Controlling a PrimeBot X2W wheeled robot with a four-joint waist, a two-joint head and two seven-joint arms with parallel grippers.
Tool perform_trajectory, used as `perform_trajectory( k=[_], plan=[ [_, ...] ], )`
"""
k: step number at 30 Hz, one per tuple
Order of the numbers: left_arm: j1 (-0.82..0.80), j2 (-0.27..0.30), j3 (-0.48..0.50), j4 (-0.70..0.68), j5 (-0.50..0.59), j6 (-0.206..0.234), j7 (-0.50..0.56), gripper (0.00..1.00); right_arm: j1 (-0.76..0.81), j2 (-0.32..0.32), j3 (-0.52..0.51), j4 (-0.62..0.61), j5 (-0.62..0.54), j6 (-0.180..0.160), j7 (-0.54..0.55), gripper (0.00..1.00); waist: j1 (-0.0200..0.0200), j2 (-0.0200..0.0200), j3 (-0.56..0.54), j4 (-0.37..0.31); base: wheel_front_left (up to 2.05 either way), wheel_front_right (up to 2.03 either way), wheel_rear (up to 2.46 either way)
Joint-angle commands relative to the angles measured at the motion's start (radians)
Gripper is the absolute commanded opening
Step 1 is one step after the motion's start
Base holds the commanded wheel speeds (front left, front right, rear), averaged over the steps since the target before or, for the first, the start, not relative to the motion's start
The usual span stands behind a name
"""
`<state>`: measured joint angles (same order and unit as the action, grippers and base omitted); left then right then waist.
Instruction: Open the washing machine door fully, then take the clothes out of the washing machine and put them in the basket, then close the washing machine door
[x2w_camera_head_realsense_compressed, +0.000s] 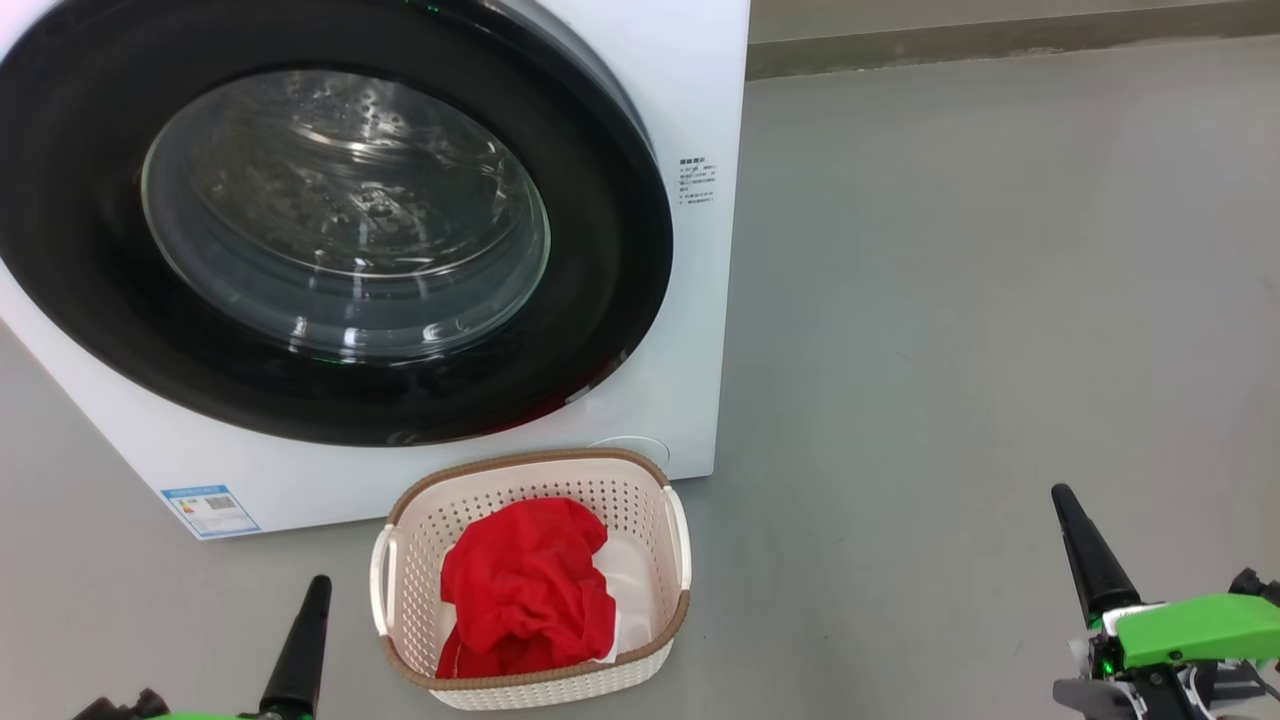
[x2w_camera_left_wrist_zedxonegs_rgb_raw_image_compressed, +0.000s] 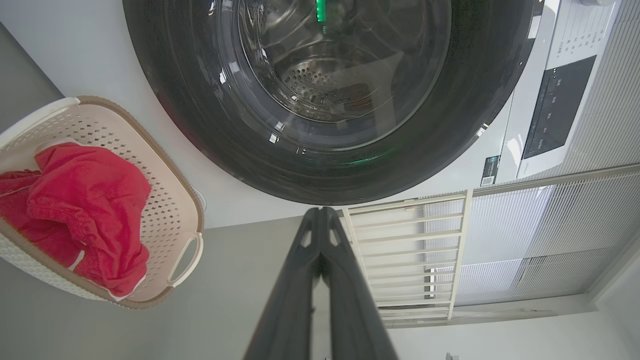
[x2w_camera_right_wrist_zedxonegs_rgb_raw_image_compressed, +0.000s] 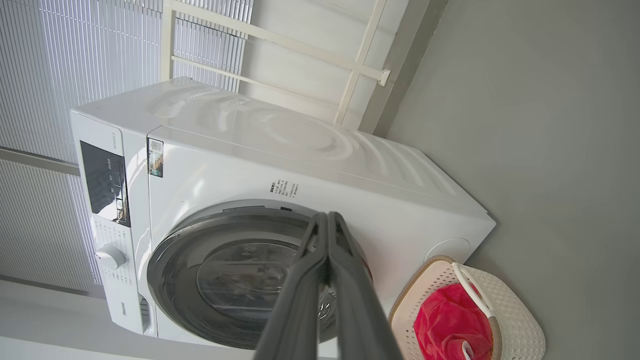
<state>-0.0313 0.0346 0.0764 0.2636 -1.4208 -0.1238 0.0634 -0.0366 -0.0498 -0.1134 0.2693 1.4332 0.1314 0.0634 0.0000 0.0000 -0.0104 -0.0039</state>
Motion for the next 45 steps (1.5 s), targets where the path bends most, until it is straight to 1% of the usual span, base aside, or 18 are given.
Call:
perform_trajectory(
  k=[1,15,45],
  plan=[
    [-0.055,0.014,0.033,-0.020,-0.034,-0.006,0.011,0.00,-0.055,-0.004,0.014,-0.025,0.029,-0.001,0.010,0.00,0.0000,0.0000,0.001,0.000,0.00,0.00,0.00],
    [-0.077,0.016,0.038,-0.018,-0.188,-0.007,0.050,0.00,-0.071,0.000,-0.001,-0.025,0.175,-0.001,0.050,0.00,0.0000,0.0000,0.013,0.004,0.00,0.00,0.00],
    [-0.077,0.016,0.038,-0.018,-0.188,-0.007,0.050,0.00,-0.071,0.000,-0.001,-0.025,0.175,-0.001,0.050,0.00,0.0000,0.0000,0.013,0.004,0.00,0.00,0.00]
  ],
)
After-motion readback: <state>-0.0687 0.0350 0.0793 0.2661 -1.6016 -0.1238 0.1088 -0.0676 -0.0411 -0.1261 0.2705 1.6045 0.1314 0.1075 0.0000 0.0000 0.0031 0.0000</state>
